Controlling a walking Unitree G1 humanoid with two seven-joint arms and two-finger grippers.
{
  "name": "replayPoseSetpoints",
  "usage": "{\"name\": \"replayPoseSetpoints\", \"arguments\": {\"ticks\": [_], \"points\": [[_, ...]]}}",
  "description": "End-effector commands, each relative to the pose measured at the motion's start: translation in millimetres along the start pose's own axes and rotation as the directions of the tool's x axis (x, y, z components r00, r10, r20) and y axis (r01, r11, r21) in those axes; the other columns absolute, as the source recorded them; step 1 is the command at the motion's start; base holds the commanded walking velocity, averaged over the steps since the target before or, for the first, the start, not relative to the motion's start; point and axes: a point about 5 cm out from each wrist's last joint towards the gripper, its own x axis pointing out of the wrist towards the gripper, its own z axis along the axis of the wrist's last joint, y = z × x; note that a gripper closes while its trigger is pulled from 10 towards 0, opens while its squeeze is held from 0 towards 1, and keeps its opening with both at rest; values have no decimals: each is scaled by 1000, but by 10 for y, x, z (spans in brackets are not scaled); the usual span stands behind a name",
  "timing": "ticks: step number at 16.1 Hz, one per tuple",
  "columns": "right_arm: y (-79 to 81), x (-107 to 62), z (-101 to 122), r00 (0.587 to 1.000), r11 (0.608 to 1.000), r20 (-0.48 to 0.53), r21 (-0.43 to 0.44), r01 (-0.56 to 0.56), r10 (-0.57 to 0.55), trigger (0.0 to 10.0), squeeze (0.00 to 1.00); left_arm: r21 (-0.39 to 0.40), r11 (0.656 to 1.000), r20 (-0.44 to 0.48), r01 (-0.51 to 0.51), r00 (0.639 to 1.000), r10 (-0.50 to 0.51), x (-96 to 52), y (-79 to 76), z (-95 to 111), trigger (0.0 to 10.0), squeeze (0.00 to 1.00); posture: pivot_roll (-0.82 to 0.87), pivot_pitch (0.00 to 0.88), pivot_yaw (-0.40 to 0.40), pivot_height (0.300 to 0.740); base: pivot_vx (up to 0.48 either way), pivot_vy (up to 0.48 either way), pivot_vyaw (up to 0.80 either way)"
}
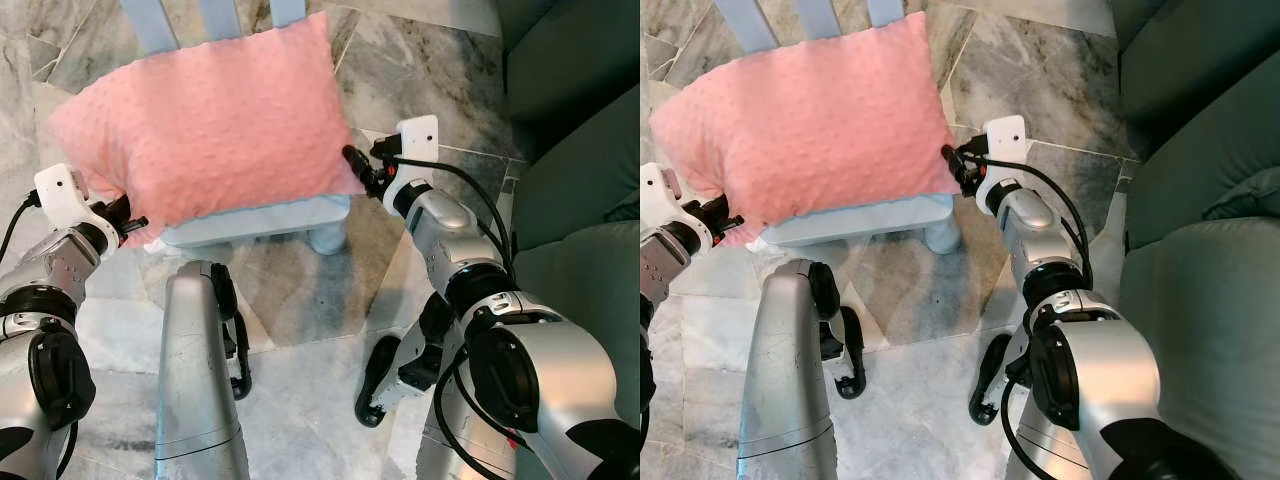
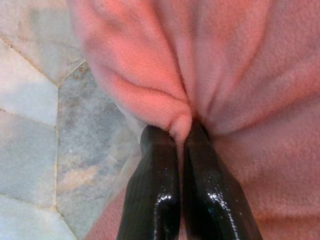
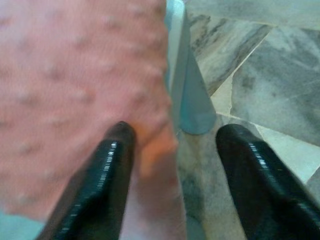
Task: Move the pillow to the sofa
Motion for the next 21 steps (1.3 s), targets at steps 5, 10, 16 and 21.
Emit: {"name": "replayPoseSetpoints", "arguments": {"ticks": [5, 10, 16, 21], "points": [[135, 4, -138, 999, 997, -27, 80, -25, 27, 10000, 1000, 12, 1000, -105, 5, 994, -4, -28, 55, -233, 0, 0, 112, 676, -5, 489, 0, 0, 0], [199, 63, -49, 1000, 990, 3, 142, -29, 29, 10000, 1000, 15, 1000, -118, 19, 993, -18, -18, 25, -276, 0, 0, 111, 678, -7, 489, 0, 0, 0], [540, 54, -305, 977, 974, -102, 148, -173, 189, 10000, 0, 22, 999, -133, 49, 990, -46, 4, -40, -302, 0, 0, 122, 683, -8, 489, 0, 0, 0], [616, -41, -541, 962, 975, -174, 104, -194, 210, 0, 0, 18, 998, -141, 67, 988, -64, 21, -89, -351, 0, 0, 120, 679, -13, 489, 0, 0, 0]]}}
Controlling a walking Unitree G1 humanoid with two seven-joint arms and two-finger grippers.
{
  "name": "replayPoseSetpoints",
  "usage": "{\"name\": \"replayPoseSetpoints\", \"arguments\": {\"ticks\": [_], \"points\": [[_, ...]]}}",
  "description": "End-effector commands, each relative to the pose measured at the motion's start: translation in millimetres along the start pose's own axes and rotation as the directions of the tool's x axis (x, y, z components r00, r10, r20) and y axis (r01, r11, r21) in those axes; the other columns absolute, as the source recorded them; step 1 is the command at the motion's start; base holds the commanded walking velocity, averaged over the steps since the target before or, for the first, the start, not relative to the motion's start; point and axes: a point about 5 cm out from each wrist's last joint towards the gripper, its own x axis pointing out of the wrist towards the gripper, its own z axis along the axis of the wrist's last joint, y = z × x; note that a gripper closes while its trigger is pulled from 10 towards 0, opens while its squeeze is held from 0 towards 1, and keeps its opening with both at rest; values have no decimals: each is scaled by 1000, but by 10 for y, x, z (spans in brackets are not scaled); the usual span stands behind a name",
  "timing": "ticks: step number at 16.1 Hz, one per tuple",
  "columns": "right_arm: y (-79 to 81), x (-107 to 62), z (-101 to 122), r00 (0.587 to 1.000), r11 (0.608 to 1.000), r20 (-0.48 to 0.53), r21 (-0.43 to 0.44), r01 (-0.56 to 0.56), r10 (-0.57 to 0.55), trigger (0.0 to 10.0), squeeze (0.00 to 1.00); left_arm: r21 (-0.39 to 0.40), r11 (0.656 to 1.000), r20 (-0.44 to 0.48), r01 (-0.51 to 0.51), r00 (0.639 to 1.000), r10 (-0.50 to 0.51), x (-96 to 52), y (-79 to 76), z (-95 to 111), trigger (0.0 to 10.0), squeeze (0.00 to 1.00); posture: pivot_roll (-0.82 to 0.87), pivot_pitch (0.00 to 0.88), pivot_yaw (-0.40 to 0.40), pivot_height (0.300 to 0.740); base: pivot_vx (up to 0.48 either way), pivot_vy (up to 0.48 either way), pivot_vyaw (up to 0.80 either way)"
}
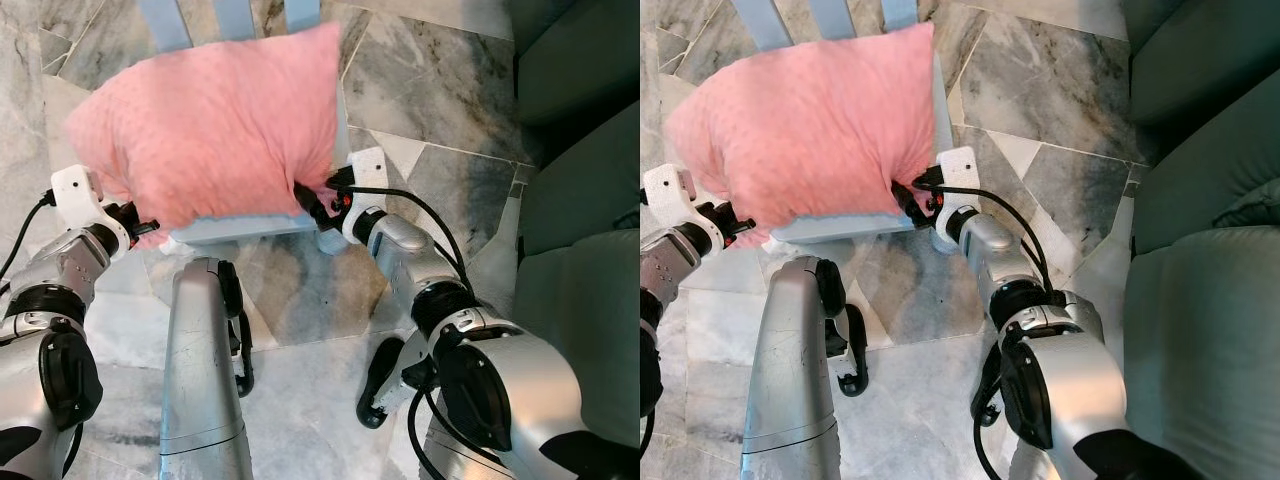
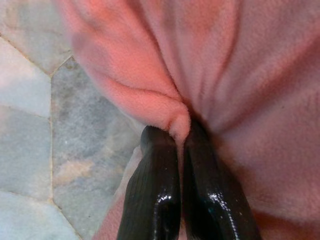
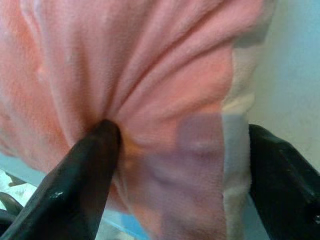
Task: Move the pillow to the sofa
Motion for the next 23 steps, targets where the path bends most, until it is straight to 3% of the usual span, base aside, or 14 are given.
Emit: {"name": "replayPoseSetpoints", "arguments": {"ticks": [1, 6, 11, 14, 17, 19, 21, 23], "points": [[46, -71, -287, 995, 1000, -98, 17, -11, 12, 0, 0, 0, 1000, -103, 26, 994, -25, -5, 0, -281, 0, 0, 115, 677, -15, 489, 0, 0, 0], [-217, -180, -233, 994, 996, -57, -7, 89, -89, 0, 0, 43, 998, -61, 43, 997, -40, 18, -51, -269, 0, 0, 81, 637, -29, 489, 0, 0, 0], [-334, -268, -237, 995, 995, -27, 6, 96, -96, 0, 0, 86, 994, -7, 67, 998, -67, 30, -98, -262, 0, 0, 45, 572, -42, 489, 0, 0, 0], [-372, -303, -199, 996, 996, 20, 0, 89, -89, 0, 0, 174, 982, 105, 73, 990, -92, 48, -187, -150, 0, 0, 30, 488, -43, 489, 0, 0, 0], [-415, -353, -184, 995, 996, 60, 10, 85, -86, 0, 0, 221, 973, 229, 65, 966, -117, 40, -279, -45, 0, 0, 20, 439, -42, 489, 0, 0, 0], [-430, -417, -246, 993, 996, 73, 6, 87, -87, 0, 0, 298, 954, 300, 42, 944, -135, 4, -316, -31, 0, 0, 2, 392, -40, 489, 0, 0, 0], [-412, -534, -417, 993, 995, 72, 4, 96, -96, 0, 0, 288, 958, 388, -13, 916, -104, -42, -341, -106, 0, 0, -34, 297, -25, 489, 0, 0, 0], [-411, -593, -491, 991, 994, 73, 6, 108, -108, 0, 0, 269, 963, 402, -23, 911, -90, -47, -365, -178, 0, 0, -46, 238, -9, 489, 0, 0, 0]]}}
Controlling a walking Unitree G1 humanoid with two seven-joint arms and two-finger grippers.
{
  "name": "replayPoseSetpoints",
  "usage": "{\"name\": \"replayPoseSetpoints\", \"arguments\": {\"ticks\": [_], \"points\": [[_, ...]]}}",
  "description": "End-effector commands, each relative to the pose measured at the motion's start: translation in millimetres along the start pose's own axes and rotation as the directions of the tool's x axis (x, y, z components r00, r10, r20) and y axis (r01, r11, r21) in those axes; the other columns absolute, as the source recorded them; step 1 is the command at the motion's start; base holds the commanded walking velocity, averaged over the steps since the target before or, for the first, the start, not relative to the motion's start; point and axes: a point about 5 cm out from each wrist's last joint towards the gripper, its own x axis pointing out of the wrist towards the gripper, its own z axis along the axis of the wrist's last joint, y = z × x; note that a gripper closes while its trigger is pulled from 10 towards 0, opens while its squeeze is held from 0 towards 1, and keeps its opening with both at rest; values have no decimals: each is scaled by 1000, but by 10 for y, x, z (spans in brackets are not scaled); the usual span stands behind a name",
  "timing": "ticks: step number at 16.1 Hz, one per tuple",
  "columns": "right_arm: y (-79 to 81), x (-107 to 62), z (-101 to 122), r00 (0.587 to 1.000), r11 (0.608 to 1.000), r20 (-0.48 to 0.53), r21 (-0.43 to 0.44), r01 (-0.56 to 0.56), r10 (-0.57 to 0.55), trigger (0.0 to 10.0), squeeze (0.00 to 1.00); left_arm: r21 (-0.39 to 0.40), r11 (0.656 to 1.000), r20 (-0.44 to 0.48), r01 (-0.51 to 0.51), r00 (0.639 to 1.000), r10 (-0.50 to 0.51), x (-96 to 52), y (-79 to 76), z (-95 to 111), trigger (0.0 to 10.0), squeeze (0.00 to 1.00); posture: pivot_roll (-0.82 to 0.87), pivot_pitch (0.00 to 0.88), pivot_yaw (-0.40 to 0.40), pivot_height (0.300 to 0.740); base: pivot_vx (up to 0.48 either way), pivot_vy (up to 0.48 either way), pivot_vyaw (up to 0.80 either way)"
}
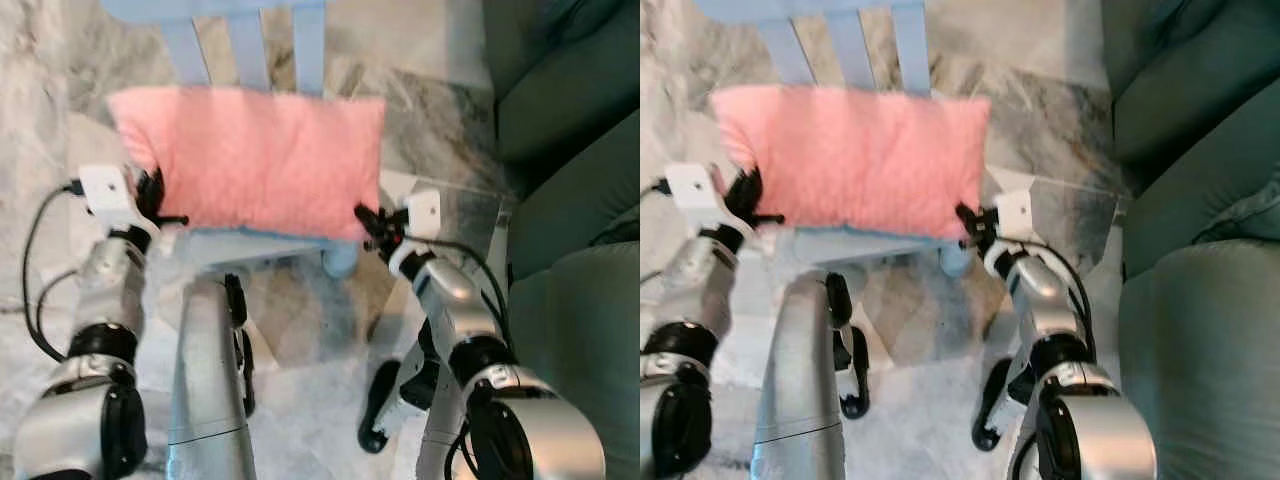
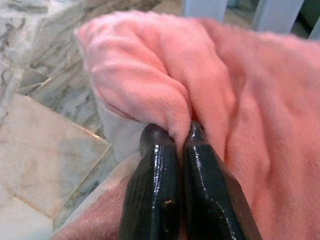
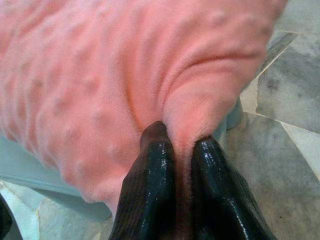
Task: Move the pillow to the sofa
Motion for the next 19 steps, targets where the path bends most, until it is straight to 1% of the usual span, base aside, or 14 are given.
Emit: {"name": "replayPoseSetpoints", "arguments": {"ticks": [1, 3, 4, 5, 6, 7, 9, 10, 11, 12, 13, 16, 18, 19], "points": [[14, -66, -67, 1000, 1000, 4, -15, 0, 0, 0, 0, 18, 1000, 4, -18, 1000, 18, -67, 17, -62, 0, 0, -52, 200, 2, 489, 0, 0, 0], [-10, -178, -106, 998, 998, 39, -25, 53, -52, 0, 0, 17, 1000, 7, -9, 1000, 9, -160, -79, -186, 0, 0, -61, 145, 16, 489, 0, 0, 0], [-26, -220, -117, 996, 997, 50, -30, 78, -76, 0, 0, 13, 1000, 6, 14, 1000, -14, -188, -145, -229, 0, 0, -67, 113, 24, 489, 0, 0, 0], [-46, -272, -144, 993, 993, 55, -51, 109, -106, 0, 0, 34, 999, 15, 25, 1000, -25, -190, -211, -247, 0, 0, -75, 65, 34, 489, 0, 0, 0], [-47, -308, -153, 992, 988, 63, -96, 118, -112, 0, 0, -11, 1000, 1, 20, 1000, -20, -184, -270, -285, 0, 0, -82, 35, 41, 489, 0, 0, 0], [-54, -329, -144, 986, 986, 78, -72, 151, -146, 0, 0, -4, 999, 11, 44, 999, -44, -190, -338, -283, 0, 0, -91, 15, 46, 489, 0, 0, 0], [-51, -400, -106, 980, 979, 114, -106, 176, -164, 0, 0, -31, 994, 15, 102, 995, -101, -222, -532, -322, 0, 0, -98, 0, 54, 489, 0, 0, 0], [-69, -432, -116, 976, 976, 115, -98, 196, -185, 0, 0, -32, 993, 13, 116, 993, -116, -245, -582, -347, 0, 0, -106, 0, 56, 489, 0, 0, 0], [-74, -508, -136, 970, 970, 116, -95, 225, -213, 0, 0, -44, 992, 3, 115, 993, -115, -299, -617, -390, 0, 0, -110, 0, 58, 489, 0, 0, 0], [-75, -548, -154, 967, 966, 117, -96, 238, -227, 0, 0, -46, 992, -3, 119, 993, -119, -337, -632, -420, 0, 0, -112, 0, 62, 489, 0, 0, 0], [-78, -662, -197, 955, 954, 118, -93, 284, -272, 0, 0, -47, 991, -21, 124, 992, -125, -453, -668, -511, 0, 0, -116, 0, 63, 489, 0, 0, 0], [-93, -810, -229, 936, 936, 118, -79, 343, -333, 0, 0, -57, 990, -59, 127, 990, -130, -620, -727, -645, 0, 0, -136, 0, 74, 489, 0, 0, 0], [-106, -877, -199, 928, 928, 121, -85, 363, -352, 0, 0, -62, 989, -69, 133, 988, -137, -672, -755, -653, 0, 0, -150, 0, 81, 489, 0, 0, 0], [-127, -977, -114, 916, 916, 142, -101, 389, -374, 0, 0, -55, 987, -74, 148, 986, -152, -757, -733, -641, 0, 0, -154, 0, 80, 489, 0, 0, 0]]}}
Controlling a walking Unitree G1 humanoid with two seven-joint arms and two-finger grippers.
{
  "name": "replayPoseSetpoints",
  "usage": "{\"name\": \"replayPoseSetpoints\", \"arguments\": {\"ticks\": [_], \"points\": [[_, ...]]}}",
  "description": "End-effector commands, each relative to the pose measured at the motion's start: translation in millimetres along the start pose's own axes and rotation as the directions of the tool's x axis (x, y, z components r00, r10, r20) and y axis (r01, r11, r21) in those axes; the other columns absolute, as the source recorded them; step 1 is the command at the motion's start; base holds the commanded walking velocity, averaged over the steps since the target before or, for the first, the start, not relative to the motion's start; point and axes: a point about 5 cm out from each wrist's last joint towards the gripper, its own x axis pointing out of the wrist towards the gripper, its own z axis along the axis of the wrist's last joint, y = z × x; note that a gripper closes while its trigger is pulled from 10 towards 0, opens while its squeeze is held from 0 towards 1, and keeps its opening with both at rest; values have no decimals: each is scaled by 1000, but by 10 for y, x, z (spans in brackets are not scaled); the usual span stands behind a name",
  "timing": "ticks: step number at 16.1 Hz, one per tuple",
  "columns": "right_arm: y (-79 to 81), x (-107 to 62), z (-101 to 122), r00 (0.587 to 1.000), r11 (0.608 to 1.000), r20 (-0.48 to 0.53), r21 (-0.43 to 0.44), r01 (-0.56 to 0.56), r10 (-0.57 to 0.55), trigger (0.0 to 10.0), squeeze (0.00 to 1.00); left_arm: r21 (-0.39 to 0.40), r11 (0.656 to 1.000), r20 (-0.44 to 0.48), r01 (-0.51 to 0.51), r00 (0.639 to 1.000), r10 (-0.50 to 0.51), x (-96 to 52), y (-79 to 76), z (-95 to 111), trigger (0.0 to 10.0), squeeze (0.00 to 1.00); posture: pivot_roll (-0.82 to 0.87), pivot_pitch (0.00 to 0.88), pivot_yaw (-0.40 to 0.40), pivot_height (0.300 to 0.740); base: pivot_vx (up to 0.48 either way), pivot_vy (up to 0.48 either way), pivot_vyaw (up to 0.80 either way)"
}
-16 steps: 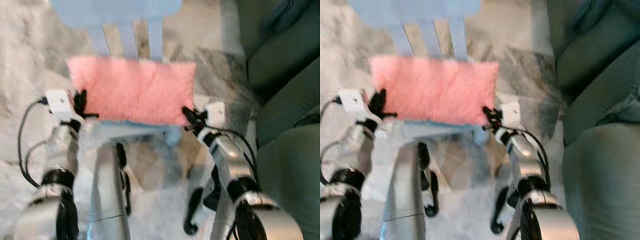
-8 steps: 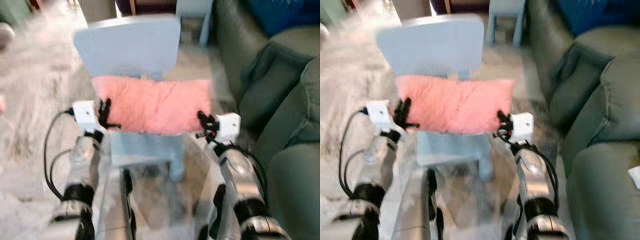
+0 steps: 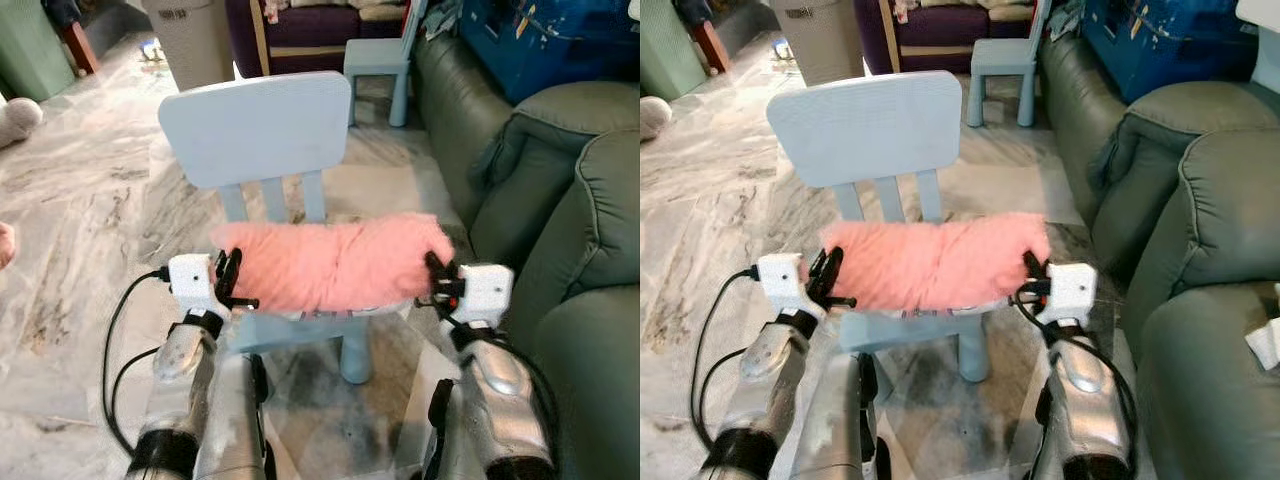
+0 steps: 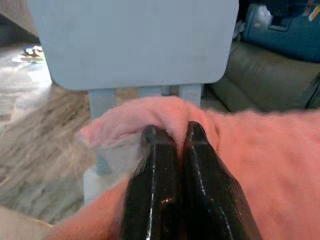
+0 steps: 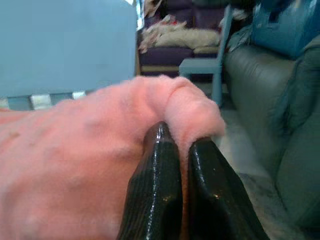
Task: Move the pillow to the sofa
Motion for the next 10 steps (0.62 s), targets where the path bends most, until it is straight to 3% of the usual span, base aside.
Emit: {"name": "replayPoseSetpoints", "arguments": {"ticks": [1, 5, 8, 9, 10], "points": [[-54, 0, 154, 999, 1000, 45, -15, 17, -16, 0, 0, 14, 1000, 6, 3, 1000, -3, -26, 34, 60, 0, 0, -162, 0, 80, 489, 0, 0, 0], [-210, -210, 301, 997, 997, 33, -23, 76, -75, 0, 0, 36, 999, 10, 33, 999, -33, -127, -4, 136, 0, 0, -178, 0, 83, 489, 0, 0, 0], [-282, -402, 354, 997, 996, -12, -48, 80, -80, 0, 0, 49, 999, 69, 21, 997, -25, -65, -61, 360, 0, 0, -199, 0, 98, 489, 0, 0, 0], [-283, -420, 361, 996, 995, -20, -48, 89, -90, 0, 0, 56, 998, 77, 27, 997, -31, -57, -89, 392, 824, 0, -198, 0, 97, 489, 0, 0, 0], [-274, -422, 374, 995, 994, -19, -55, 94, -96, 0, 0, 69, 997, 78, 38, 996, -43, -63, -117, 402, 4667, 0, -195, 0, 95, 489, 0, 0, 0]]}}
